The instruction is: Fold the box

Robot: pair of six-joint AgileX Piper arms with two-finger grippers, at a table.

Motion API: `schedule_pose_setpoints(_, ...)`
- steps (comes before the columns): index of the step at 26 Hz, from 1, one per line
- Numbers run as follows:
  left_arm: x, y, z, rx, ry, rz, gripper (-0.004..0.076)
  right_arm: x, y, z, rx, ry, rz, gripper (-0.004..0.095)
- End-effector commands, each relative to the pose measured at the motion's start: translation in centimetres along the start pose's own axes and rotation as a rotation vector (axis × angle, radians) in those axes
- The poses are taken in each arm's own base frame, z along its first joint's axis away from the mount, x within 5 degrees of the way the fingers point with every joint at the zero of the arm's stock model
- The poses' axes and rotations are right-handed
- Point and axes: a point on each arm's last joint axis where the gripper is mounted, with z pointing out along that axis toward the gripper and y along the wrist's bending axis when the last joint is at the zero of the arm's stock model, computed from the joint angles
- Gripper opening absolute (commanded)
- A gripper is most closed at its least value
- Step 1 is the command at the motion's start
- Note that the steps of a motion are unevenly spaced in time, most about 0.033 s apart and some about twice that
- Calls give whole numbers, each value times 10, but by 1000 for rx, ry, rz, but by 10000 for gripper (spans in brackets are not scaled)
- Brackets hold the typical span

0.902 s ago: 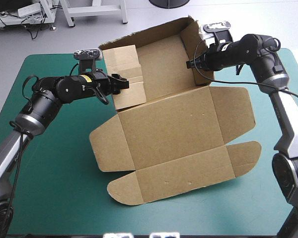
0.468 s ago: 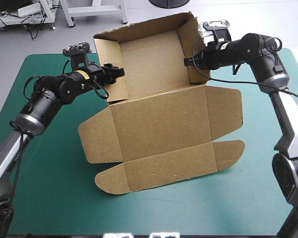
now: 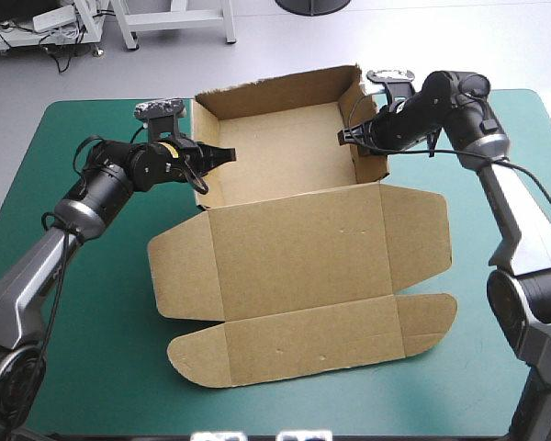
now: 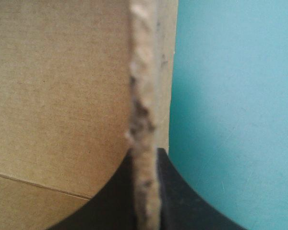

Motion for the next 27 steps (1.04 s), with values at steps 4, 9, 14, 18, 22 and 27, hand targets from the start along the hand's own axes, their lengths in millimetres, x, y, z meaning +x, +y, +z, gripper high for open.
schedule_pose_setpoints(4, -2, -5, 7, 29, 16, 12, 20, 2, 0, 5, 4, 64, 2, -20)
schedule_pose_setpoints(9, 5, -12, 28, 74, 111, -2, -9, 7, 11, 29, 70, 123, -33, -19)
schedule_pose_setpoints(14, 12, -22, 42, 31, 277, 61, -9, 12, 32, 48, 112, 142, -57, -19)
schedule_pose_setpoints(18, 8, -35, 46, -30, 306, 124, -9, 16, 45, 55, 129, 149, -71, -20)
schedule_pose_setpoints(22, 10, -53, 52, -135, 271, 210, -9, 18, 50, 56, 142, 151, -71, -20)
schedule_pose_setpoints(27, 25, -51, 67, -174, 378, 193, -9, 18, 39, 54, 251, 169, -93, -20)
